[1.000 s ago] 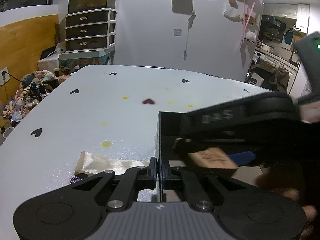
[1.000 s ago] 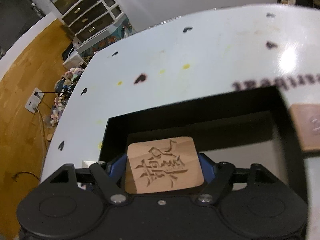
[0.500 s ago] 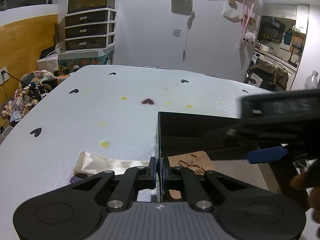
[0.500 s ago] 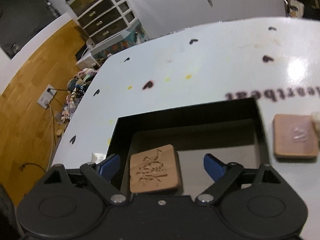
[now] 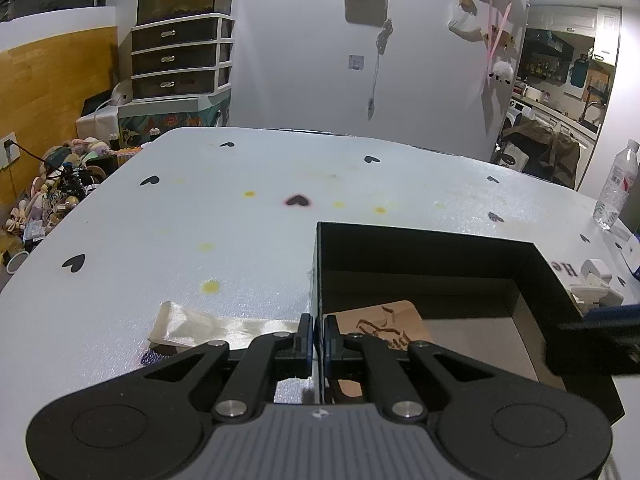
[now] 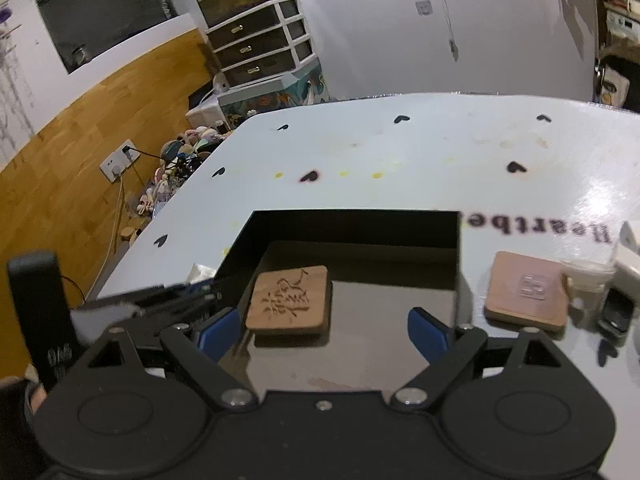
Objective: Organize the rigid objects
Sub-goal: 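Move the right tool to the beige oval case and grasp it, then carry the beige oval case into the black box beside the block and release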
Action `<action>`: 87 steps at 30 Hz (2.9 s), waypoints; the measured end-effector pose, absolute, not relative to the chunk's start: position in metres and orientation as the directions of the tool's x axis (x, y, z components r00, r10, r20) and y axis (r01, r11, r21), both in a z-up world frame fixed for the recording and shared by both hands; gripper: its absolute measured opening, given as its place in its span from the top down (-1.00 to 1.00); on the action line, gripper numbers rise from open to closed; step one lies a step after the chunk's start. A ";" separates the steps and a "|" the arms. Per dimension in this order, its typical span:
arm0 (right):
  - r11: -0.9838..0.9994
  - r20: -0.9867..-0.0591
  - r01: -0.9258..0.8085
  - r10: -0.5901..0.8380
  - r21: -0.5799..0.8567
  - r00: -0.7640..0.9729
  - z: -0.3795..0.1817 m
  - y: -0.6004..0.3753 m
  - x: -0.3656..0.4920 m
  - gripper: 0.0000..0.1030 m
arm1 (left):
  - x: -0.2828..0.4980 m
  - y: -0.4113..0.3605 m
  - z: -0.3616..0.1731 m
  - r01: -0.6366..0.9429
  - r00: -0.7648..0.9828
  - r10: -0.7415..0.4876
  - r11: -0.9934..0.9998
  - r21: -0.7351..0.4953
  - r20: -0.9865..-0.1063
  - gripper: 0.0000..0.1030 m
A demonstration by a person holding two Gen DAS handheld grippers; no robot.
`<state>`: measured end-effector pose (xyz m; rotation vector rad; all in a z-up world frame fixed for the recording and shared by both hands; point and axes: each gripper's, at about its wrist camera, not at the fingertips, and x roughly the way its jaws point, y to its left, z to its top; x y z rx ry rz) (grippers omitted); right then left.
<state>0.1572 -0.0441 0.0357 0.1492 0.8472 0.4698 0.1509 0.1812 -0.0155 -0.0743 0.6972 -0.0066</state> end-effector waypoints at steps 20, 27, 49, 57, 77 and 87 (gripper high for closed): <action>0.901 -0.506 -0.392 0.429 0.183 0.748 0.033 -0.108 0.089 -0.85 | 0.152 0.178 -0.015 -0.034 0.762 -0.008 0.998 -0.052 -0.648 0.92; 0.933 -0.462 -0.338 0.356 0.125 0.812 0.021 -0.139 0.072 -0.86 | 0.150 0.177 -0.016 -0.053 0.767 0.005 0.997 -0.056 -0.642 0.94; 0.997 -0.477 0.024 0.012 0.069 0.879 -0.017 -0.267 0.079 -0.74 | 0.147 0.173 -0.014 -0.061 0.773 0.016 0.997 -0.049 -0.635 0.94; 0.996 -0.509 0.057 -0.014 0.069 0.860 -0.030 -0.298 0.097 -0.36 | 0.147 0.174 -0.014 -0.062 0.773 0.019 0.997 -0.045 -0.634 0.93; 0.999 -0.616 0.028 -0.002 0.033 0.787 -0.047 -0.288 0.135 0.16 | 0.150 0.172 -0.015 -0.064 0.773 0.022 0.997 -0.043 -0.634 0.93; 0.991 -0.547 -0.056 0.113 0.120 0.830 -0.015 -0.266 0.096 0.16 | 0.150 0.173 -0.016 -0.065 0.774 0.021 0.997 -0.046 -0.633 0.93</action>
